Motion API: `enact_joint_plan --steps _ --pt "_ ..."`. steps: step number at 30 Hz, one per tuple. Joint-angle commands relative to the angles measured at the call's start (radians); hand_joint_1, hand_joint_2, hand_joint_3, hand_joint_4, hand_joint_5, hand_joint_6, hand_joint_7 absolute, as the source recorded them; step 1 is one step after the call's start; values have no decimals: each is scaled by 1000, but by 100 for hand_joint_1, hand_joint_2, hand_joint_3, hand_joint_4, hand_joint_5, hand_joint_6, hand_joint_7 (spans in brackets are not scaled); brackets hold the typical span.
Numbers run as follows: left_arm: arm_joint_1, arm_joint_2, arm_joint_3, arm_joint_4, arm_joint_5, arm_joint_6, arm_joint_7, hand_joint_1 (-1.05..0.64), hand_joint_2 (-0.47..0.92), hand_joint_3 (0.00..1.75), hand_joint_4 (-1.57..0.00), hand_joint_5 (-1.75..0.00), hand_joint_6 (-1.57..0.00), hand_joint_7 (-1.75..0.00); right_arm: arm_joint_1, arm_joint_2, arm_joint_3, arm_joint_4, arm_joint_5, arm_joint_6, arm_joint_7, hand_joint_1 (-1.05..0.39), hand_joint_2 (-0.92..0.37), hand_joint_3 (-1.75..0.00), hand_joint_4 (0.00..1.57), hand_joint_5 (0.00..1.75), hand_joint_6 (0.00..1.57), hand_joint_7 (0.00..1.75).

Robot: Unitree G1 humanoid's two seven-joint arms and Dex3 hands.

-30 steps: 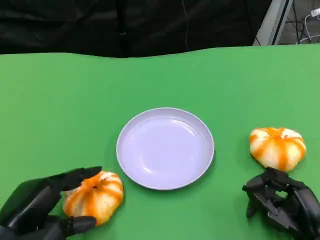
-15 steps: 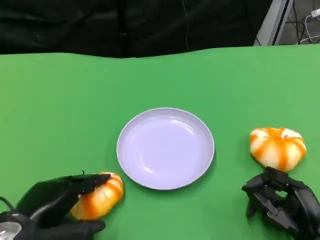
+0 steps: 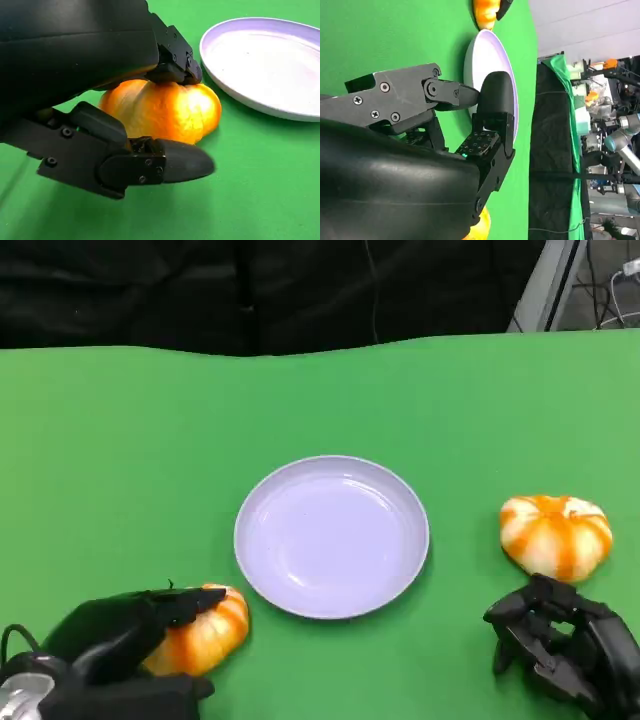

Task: Grasp the bread from the table and place it into the plate.

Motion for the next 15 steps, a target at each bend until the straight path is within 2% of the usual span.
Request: enact_joint_plan --steps 1,3,4,7,15 --pt "17 26 -25 14 -7 25 -37 -53 92 19 -42 -1 -39 0 -1 -10 -8 0 7 -1 5 -25 -92 -39 67 175 81 105" --pt "23 34 -23 3 -22 28 -49 -53 92 19 -42 -1 -39 0 -1 -10 -8 0 6 -1 5 -25 -92 -39 67 175 81 105" --pt "27 40 -21 -6 -32 30 -58 -34 90 11 -42 -1 -39 0 -1 -10 -7 0 3 -1 0 -25 -92 -39 67 175 81 106" --pt "31 52 -21 -19 -45 34 -71 -19 89 4 -41 0 -39 0 0 -10 -6 -1 1 -2 -3 -25 -92 -39 67 175 81 106" --pt "34 67 -27 -34 -58 38 -84 -14 89 1 -41 0 -39 0 -1 -9 -9 0 8 2 4 -26 -92 -38 68 175 82 106"
